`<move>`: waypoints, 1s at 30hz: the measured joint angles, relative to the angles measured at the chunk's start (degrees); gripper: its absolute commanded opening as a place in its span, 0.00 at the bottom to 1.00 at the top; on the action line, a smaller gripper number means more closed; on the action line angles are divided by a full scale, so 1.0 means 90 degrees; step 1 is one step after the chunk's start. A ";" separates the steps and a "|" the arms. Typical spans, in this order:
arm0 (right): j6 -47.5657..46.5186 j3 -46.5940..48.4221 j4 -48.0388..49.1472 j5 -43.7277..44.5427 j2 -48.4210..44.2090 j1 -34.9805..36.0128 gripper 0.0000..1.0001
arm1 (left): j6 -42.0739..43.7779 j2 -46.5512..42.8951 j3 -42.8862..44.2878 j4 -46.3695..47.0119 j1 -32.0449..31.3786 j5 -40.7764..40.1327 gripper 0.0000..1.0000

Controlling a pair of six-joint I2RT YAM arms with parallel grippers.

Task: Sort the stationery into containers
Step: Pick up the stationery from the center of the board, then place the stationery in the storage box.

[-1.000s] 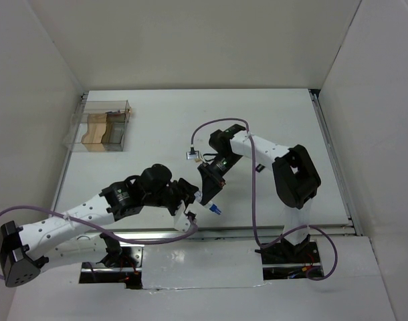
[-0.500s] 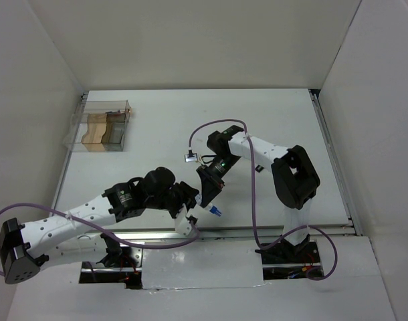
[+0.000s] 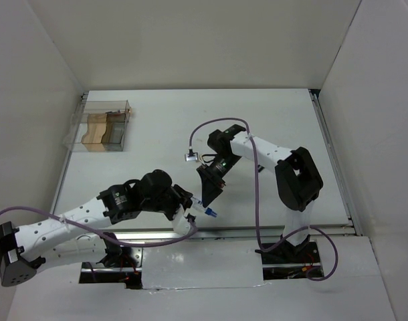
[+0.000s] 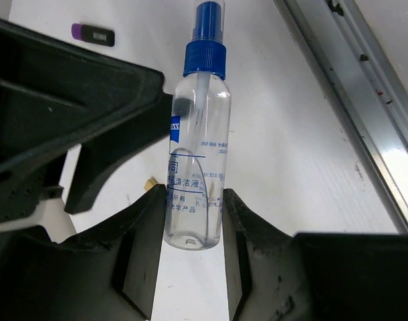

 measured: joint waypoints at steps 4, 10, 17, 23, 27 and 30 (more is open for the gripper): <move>0.0005 0.0000 -0.0036 0.0000 -0.0160 -0.0204 0.62 | -0.0355 -0.0534 -0.0126 -0.0279 -0.0012 -0.0056 0.00; 0.0563 -0.0034 0.0134 0.0126 -0.0636 -0.1617 0.62 | -0.1826 -0.0794 -0.0075 -0.0537 0.0493 -0.0143 0.00; 0.1860 -0.0457 0.1253 0.0721 -0.1940 -0.3776 0.63 | -0.4031 0.0015 0.1003 -0.0743 0.3475 0.0136 0.00; 0.2193 -0.0748 0.1596 0.0942 -0.2472 -0.4061 0.62 | -0.5049 0.2334 0.3130 -0.0641 0.7111 0.1144 0.00; 0.2244 -0.1134 0.1639 0.0998 -0.2494 -0.4075 0.61 | -0.5161 0.3997 0.4568 -0.0622 0.8786 0.1392 0.00; 0.2268 -0.1270 0.1661 0.1022 -0.2494 -0.4068 0.61 | -0.5051 0.5013 0.5700 -0.0797 0.9408 0.1435 0.00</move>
